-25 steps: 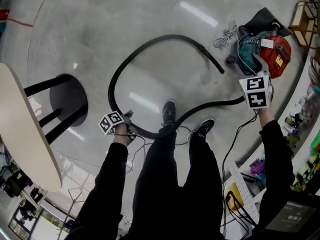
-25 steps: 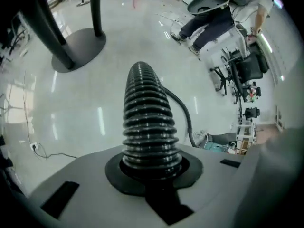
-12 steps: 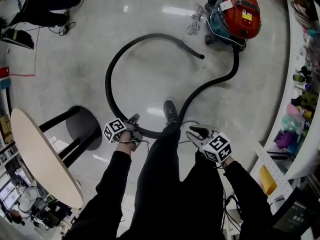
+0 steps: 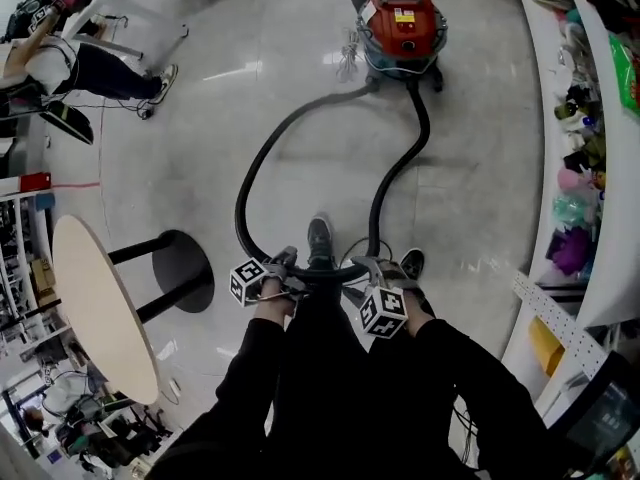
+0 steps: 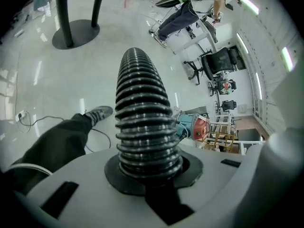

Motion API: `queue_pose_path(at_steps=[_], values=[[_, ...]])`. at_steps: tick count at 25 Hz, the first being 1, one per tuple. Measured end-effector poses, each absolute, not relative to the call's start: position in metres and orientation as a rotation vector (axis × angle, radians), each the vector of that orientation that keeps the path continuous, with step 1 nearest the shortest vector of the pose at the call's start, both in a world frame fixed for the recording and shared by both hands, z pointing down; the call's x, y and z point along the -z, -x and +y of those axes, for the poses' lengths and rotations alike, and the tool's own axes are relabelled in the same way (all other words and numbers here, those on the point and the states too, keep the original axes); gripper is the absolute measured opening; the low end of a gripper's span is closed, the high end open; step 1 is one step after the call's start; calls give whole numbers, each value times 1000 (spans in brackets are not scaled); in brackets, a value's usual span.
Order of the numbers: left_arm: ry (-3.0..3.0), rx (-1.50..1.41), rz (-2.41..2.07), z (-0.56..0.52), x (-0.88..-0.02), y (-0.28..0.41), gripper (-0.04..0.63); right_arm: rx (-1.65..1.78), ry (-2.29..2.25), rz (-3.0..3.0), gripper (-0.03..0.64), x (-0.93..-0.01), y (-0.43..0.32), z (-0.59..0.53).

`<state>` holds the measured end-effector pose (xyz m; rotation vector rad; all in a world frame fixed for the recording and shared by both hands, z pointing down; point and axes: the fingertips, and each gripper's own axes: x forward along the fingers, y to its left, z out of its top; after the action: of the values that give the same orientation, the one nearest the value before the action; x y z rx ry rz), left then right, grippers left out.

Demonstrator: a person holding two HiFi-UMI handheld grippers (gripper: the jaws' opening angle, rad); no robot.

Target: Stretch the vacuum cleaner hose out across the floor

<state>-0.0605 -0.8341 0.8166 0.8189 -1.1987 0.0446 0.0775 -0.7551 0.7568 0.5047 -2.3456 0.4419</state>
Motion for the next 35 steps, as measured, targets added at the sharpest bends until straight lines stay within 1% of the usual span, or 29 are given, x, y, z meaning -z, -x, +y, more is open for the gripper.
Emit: queue_pose_path(at_steps=[3,5,10,13,15,18,19,20,21,22,24,28,31,35], values=[[-806,-21,-1201,-800,-796,44,94,-250,-459,-2312,288,-753,-83,-739],[-797,-10,-1220,-774,-790,49,95,-177,-372,-2312,293,-757,-75,-719],[-769,7,-1203,-714,-800,91,97,-64,-150,-2354,293,-763,-27,-658],[-716,95,-1138,-686,-811,123,95,-81,-34,-2335,293,-775,-6,-613],[-702,152,-1069,-676,-814,140,95,-55,-14,-2282,293,-789,9,-591],[-670,184,-949,-653,-817,158,97,98,-77,-2151,291,-806,37,-583],[-655,195,-916,-645,-818,165,97,125,-90,-2109,279,-809,46,-581],[-646,202,-885,-638,-820,173,98,124,-96,-2078,211,-811,55,-576],[-653,198,-848,-632,-821,181,109,100,-100,-2058,163,-811,64,-568],[-680,177,-804,-625,-819,187,122,63,-103,-2044,161,-808,72,-559],[-766,89,-711,-612,-809,195,202,11,-113,-2024,160,-794,85,-544],[-897,-114,-566,-580,-779,197,275,38,-90,-1998,158,-768,90,-530],[-934,-140,-480,-557,-748,188,291,65,-58,-2002,158,-754,77,-512],[-968,56,-418,-548,-685,172,290,51,-132,-2023,156,-734,36,-511]])
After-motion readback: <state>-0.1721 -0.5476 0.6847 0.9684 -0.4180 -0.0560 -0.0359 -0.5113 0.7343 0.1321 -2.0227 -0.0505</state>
